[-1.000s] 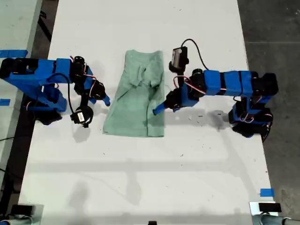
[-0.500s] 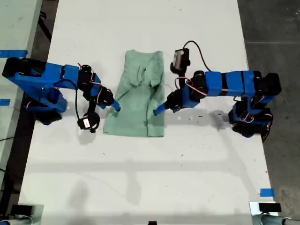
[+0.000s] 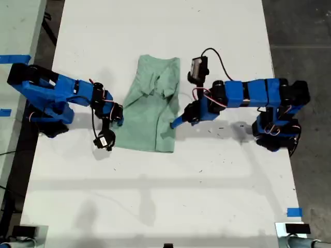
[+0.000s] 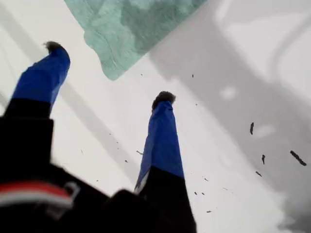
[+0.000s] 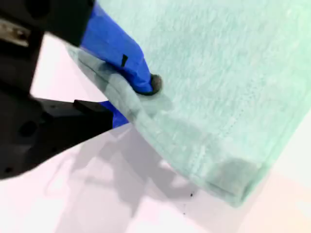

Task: Fold tshirt

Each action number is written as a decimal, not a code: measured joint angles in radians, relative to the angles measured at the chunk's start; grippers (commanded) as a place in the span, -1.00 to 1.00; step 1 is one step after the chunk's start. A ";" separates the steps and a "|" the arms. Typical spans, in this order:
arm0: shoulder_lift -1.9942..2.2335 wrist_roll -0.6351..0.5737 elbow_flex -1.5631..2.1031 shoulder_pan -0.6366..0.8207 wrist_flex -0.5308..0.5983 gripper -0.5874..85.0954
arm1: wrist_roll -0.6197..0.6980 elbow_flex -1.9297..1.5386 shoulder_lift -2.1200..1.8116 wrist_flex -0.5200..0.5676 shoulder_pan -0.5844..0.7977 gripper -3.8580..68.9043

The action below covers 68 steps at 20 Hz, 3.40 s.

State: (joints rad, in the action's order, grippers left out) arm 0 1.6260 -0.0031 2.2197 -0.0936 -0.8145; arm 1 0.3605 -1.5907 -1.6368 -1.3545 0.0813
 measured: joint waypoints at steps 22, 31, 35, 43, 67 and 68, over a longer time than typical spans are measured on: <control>-0.267 -0.048 -0.765 0.009 -0.491 -0.99 | -0.005 -0.035 0.000 0.048 0.000 -0.03; -0.663 -0.092 -0.960 0.003 -0.403 -0.97 | -0.012 -0.048 0.002 0.048 0.000 -0.03; -0.607 -0.098 -0.971 0.009 -0.477 -0.52 | -0.014 -0.048 0.000 0.048 -0.005 -0.03; -0.152 -0.095 -0.985 -0.002 -0.943 -0.30 | -0.014 -0.048 -0.014 0.046 -0.009 -0.03; 0.439 0.018 -0.279 -0.063 -0.627 -0.34 | -0.098 -0.261 -0.307 0.005 -0.017 -0.07; 0.351 -0.006 -0.354 -0.066 -0.614 -0.34 | -0.089 -0.176 -0.216 0.005 -0.026 -0.07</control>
State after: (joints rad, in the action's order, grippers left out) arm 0 1.9773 -0.0092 1.8653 -0.1595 -1.4281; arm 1 0.2715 -1.7671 -1.8530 -1.3499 0.0552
